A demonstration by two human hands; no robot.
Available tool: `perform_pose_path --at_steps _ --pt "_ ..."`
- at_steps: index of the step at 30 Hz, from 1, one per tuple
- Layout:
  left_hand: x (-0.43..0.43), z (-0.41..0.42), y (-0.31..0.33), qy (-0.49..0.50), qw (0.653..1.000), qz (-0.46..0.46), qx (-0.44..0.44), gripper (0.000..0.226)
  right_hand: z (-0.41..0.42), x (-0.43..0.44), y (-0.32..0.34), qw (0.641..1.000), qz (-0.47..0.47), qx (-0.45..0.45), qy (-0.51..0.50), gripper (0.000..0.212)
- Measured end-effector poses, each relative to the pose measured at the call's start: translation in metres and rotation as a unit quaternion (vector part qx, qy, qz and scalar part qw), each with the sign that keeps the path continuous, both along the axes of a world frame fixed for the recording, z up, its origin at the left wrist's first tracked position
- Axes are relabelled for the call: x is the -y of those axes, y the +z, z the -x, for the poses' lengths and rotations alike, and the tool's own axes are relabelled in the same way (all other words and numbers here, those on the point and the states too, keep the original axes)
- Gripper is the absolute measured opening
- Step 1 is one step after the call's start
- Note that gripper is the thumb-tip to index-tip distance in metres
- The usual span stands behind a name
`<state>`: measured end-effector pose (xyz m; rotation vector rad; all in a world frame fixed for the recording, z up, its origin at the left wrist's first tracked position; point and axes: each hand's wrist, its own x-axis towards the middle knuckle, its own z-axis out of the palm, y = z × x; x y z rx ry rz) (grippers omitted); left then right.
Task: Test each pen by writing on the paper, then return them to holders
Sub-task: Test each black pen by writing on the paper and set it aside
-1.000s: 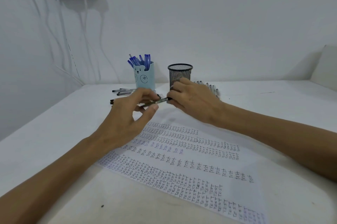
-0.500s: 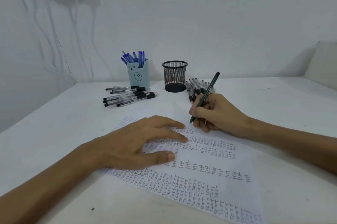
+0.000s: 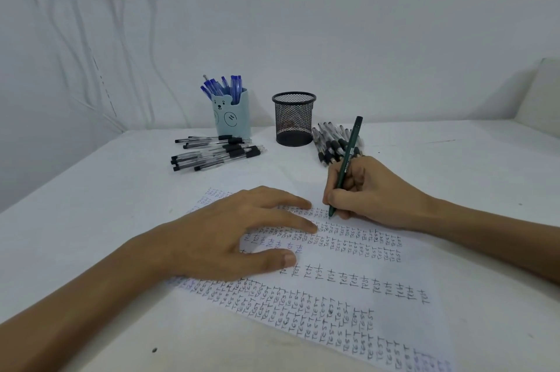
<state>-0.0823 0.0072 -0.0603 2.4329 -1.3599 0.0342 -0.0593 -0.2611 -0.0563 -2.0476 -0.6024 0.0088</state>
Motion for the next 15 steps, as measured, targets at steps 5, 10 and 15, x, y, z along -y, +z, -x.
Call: perform_pose_path --at_steps 5,10,15 --pt "0.0001 0.0005 0.0007 0.001 1.000 -0.001 0.000 0.044 -0.0017 -0.0010 0.0004 1.000 0.020 0.008 -0.018 0.019" --pt "-0.0003 0.0004 0.0005 0.001 1.000 -0.004 0.005 0.045 -0.0017 -0.0003 0.0004 0.999 0.033 0.016 -0.033 0.015" --pt "0.0001 0.0002 0.0011 0.004 1.000 -0.010 0.004 0.045 -0.0024 -0.0011 0.0003 0.998 0.036 0.023 -0.043 0.015"
